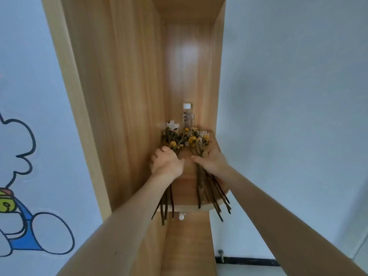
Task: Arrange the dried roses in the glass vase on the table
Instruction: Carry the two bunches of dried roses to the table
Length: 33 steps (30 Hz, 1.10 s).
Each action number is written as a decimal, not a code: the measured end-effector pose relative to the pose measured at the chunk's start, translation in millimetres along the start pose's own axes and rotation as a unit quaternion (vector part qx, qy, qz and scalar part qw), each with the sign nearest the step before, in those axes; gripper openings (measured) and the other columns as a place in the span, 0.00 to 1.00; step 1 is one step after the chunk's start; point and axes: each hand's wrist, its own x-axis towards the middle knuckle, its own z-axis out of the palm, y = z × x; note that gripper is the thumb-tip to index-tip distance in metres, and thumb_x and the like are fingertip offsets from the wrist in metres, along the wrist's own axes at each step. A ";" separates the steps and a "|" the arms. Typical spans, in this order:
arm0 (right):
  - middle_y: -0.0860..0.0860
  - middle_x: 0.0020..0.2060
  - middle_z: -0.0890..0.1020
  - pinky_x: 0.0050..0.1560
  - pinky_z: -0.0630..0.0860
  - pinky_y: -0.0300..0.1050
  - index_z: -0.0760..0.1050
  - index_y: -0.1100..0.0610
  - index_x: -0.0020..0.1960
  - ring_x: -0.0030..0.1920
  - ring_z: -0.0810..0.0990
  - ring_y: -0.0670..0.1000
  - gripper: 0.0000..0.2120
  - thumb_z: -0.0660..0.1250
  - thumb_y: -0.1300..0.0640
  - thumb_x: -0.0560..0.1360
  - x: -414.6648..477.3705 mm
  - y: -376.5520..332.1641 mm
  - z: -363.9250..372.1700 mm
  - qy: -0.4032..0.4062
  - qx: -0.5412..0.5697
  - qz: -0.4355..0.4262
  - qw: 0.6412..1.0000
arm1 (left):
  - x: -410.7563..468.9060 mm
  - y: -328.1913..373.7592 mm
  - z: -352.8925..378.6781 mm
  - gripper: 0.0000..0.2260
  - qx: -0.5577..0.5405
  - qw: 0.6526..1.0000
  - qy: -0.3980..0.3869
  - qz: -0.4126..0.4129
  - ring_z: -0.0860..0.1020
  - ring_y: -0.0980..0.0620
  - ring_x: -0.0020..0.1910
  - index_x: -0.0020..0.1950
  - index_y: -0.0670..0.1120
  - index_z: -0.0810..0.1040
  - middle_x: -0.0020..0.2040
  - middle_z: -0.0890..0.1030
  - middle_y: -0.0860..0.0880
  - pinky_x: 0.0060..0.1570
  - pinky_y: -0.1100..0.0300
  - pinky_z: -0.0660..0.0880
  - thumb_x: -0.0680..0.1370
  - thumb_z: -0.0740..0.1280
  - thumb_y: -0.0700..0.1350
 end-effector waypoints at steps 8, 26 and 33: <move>0.61 0.56 0.77 0.56 0.76 0.55 0.70 0.64 0.60 0.57 0.76 0.62 0.23 0.67 0.50 0.71 19.4 -1.0 14.8 -0.006 -0.101 0.016 0.995 | 23.8 -6.4 9.8 0.27 0.056 0.997 -0.048 -0.035 0.66 0.40 0.67 0.71 0.38 0.59 0.69 0.68 0.40 0.62 0.48 0.68 0.77 0.63 0.48; 0.56 0.54 0.78 0.42 0.71 0.46 0.74 0.60 0.56 0.54 0.78 0.58 0.11 0.59 0.63 0.76 29.9 -10.4 19.6 0.015 -0.185 0.041 0.982 | 43.5 2.2 22.7 0.18 0.168 0.983 -0.069 -0.010 0.73 0.42 0.60 0.67 0.40 0.68 0.63 0.73 0.42 0.49 0.53 0.73 0.77 0.58 0.37; 0.58 0.58 0.76 0.47 0.71 0.46 0.73 0.62 0.60 0.58 0.76 0.58 0.13 0.59 0.63 0.77 41.0 -8.4 19.5 -0.007 -0.163 0.037 0.986 | 46.4 -1.1 20.3 0.15 0.122 0.990 -0.067 -0.005 0.74 0.42 0.60 0.64 0.40 0.72 0.62 0.74 0.42 0.54 0.52 0.74 0.78 0.58 0.38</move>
